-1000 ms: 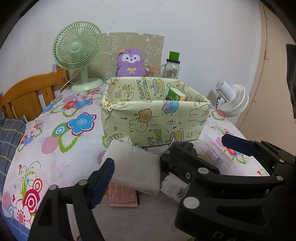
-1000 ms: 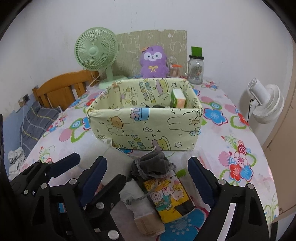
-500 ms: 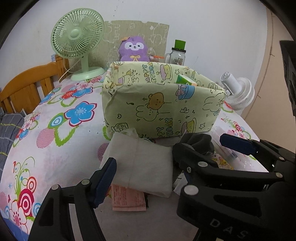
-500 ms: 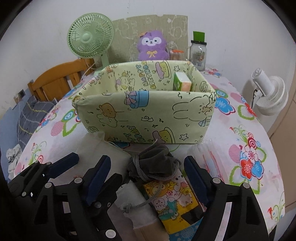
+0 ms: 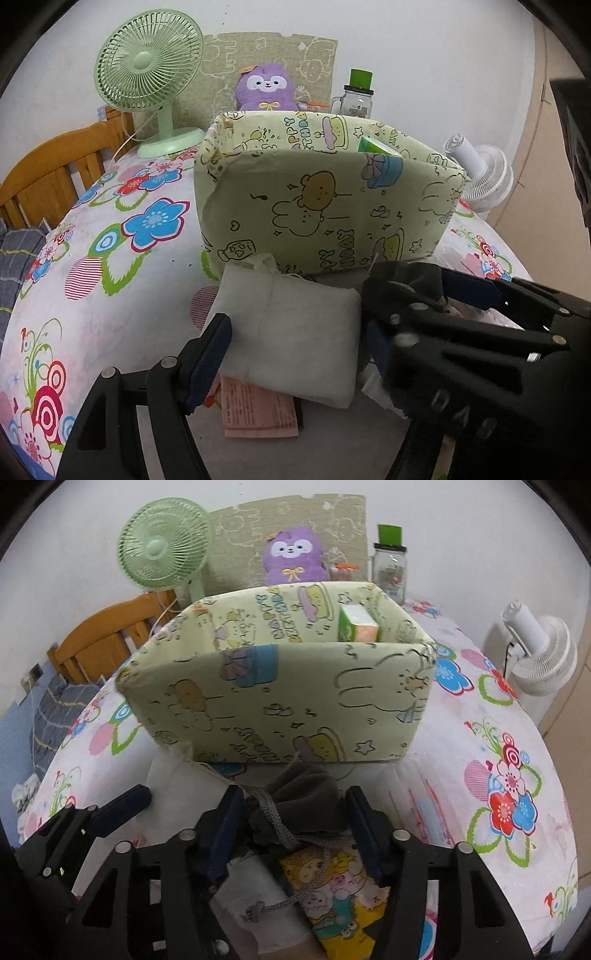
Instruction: Organize soft objects
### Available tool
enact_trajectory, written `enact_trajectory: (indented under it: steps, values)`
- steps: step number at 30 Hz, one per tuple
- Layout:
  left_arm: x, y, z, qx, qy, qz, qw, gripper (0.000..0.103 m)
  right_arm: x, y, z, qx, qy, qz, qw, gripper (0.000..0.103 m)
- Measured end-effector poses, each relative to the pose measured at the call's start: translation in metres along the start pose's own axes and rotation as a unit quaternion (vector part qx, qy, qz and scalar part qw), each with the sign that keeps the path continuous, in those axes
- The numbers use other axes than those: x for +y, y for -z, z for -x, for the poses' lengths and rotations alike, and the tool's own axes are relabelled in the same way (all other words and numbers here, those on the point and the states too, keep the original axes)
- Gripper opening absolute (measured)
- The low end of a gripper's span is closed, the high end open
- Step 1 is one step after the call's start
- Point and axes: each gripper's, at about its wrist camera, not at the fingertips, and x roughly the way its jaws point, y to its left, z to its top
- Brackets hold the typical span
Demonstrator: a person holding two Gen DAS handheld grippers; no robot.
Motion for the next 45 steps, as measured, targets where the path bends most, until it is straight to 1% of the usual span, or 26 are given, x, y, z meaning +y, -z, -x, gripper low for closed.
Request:
enact_trajectory:
  steps: [2,5,6,8,10,11,13,16,17,19,25,31,45]
  values:
    - [0.001,-0.001,-0.001,0.001,0.002,0.005,1.0000,0.077,-0.003,-0.001,-0.002,0.003,-0.007,-0.011,1.000,0.059]
    - [0.000,-0.001,-0.003,0.003,-0.007,-0.001,1.0000,0.076,-0.001,0.000,-0.002,0.002,-0.004,-0.006,1.000,0.057]
    - [-0.001,-0.001,-0.003,0.003,-0.011,-0.002,0.9999,0.072,0.000,0.000,-0.002,0.002,-0.004,-0.005,1.000,0.057]
    - [0.000,-0.001,-0.003,0.002,-0.009,-0.001,1.0000,0.070,0.001,0.000,-0.002,0.002,-0.004,-0.005,1.000,0.056]
    - [0.000,-0.001,-0.002,0.001,-0.005,-0.002,1.0000,0.063,0.001,0.000,-0.002,0.001,-0.005,-0.007,1.000,0.055]
    - [-0.001,-0.001,-0.002,0.000,-0.005,-0.003,1.0000,0.061,0.000,0.000,-0.002,0.000,-0.006,-0.007,1.000,0.055]
    - [-0.003,-0.001,0.000,-0.002,-0.002,-0.007,1.0000,0.053,0.001,0.000,-0.001,0.000,-0.006,-0.008,1.000,0.055]
    - [-0.007,0.000,0.001,-0.003,0.002,-0.010,0.9999,0.045,0.001,0.000,0.000,-0.001,-0.006,-0.008,1.000,0.055]
    - [-0.007,0.000,0.001,-0.004,0.003,-0.011,0.9999,0.044,0.001,0.000,0.000,-0.001,-0.006,-0.008,1.000,0.055]
    - [-0.008,0.000,0.002,-0.004,0.006,-0.011,0.9999,0.038,0.001,0.000,0.001,-0.002,-0.006,-0.007,1.000,0.055]
    - [-0.009,0.000,0.004,-0.003,0.013,-0.010,0.9999,0.027,0.003,0.002,0.004,-0.003,-0.006,-0.005,1.000,0.054]
    - [-0.009,0.000,0.008,-0.006,0.015,-0.008,0.9998,0.022,0.005,0.002,0.010,-0.008,-0.006,-0.003,1.000,0.054]
    - [-0.012,-0.001,0.026,-0.025,0.010,-0.004,0.9996,0.021,0.009,0.003,0.030,-0.030,-0.008,0.001,1.000,0.054]
